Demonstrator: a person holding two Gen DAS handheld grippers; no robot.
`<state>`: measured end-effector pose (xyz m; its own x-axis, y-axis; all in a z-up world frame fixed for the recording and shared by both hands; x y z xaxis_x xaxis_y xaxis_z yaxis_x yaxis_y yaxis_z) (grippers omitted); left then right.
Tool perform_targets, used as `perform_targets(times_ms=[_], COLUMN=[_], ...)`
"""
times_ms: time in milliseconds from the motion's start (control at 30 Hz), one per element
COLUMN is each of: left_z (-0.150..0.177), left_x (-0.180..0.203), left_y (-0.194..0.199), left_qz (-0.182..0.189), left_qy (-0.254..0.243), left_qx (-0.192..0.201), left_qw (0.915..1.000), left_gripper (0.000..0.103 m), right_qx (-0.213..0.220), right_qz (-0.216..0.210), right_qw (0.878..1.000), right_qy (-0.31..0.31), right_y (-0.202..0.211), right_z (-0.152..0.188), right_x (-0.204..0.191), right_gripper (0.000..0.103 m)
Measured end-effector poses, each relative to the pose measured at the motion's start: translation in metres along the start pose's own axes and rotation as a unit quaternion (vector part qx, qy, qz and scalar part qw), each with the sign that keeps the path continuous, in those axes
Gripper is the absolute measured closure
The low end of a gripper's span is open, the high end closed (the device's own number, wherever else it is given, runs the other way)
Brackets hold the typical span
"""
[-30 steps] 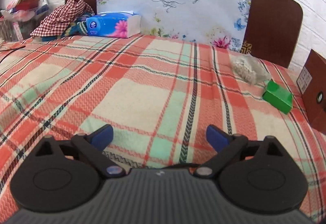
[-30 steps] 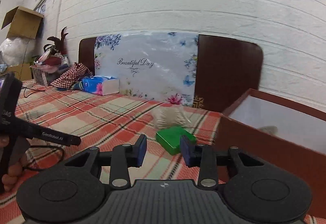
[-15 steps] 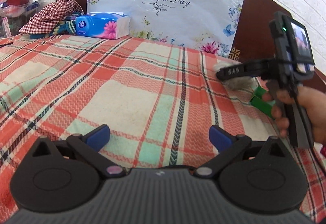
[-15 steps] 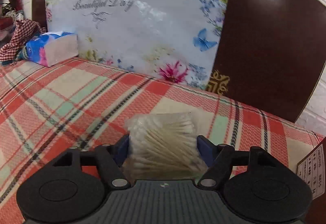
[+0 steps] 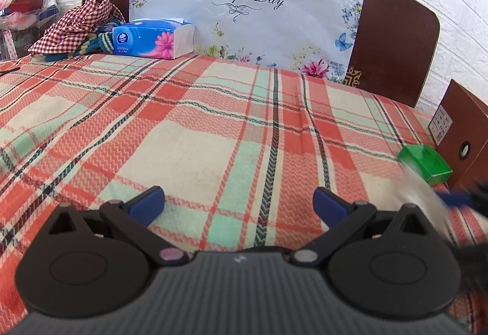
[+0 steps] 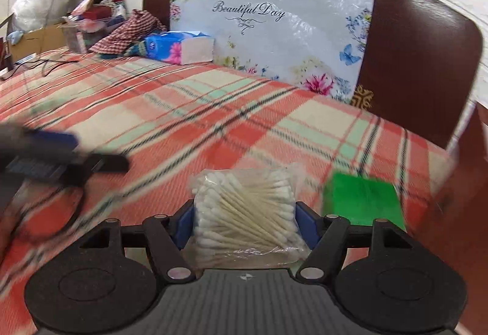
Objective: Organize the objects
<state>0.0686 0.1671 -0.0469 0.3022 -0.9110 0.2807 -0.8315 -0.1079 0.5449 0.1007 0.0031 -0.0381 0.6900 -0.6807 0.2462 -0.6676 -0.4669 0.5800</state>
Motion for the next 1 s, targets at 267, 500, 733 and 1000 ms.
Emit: perform_targets(times_ms=[267, 500, 733, 1000], left_z=[0.006, 0.040, 0.070, 0.131], left_x=[0.007, 0.079, 0.172, 0.230], left_y=[0.007, 0.039, 0.082, 0.091], left_qz=[-0.017, 0.059, 0.202, 0.286], left_qy=[-0.027, -0.102, -0.106, -0.129], left_qx=[-0.009, -0.054, -0.144, -0.289], left_qw=[0.9994, 0.9915, 0.9630, 0.9047], left_gripper=[0.000, 0.005, 0.006, 0.016], right_qx=[-0.015, -0.011, -0.019, -0.010], right_qz=[0.087, 0.099, 0.095, 0.093], right_qw=[0.992, 0.977, 0.985, 0.985], right_qy=[-0.085, -0.190, -0.142, -0.146], right_y=[0.103, 0.133, 0.138, 0.148], right_z=[0.085, 0.119, 0.125, 0.132], right_x=[0.012, 0.038, 0.024, 0.023], right_gripper=[0.021, 0.010, 0.009, 0.014])
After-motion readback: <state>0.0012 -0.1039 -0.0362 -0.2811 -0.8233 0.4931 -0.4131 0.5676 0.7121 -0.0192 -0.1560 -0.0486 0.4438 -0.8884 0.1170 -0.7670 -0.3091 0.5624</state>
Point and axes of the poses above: each gripper's, at about its wrist camera, not at the fingertips, and y roughly against the way its jaws point, x to its right, z to its underside, the point moved 8 cm from there along -y, roughly the way its jaws point, and after that the axes turned 10 degrees about y, right-handed, at the moved point
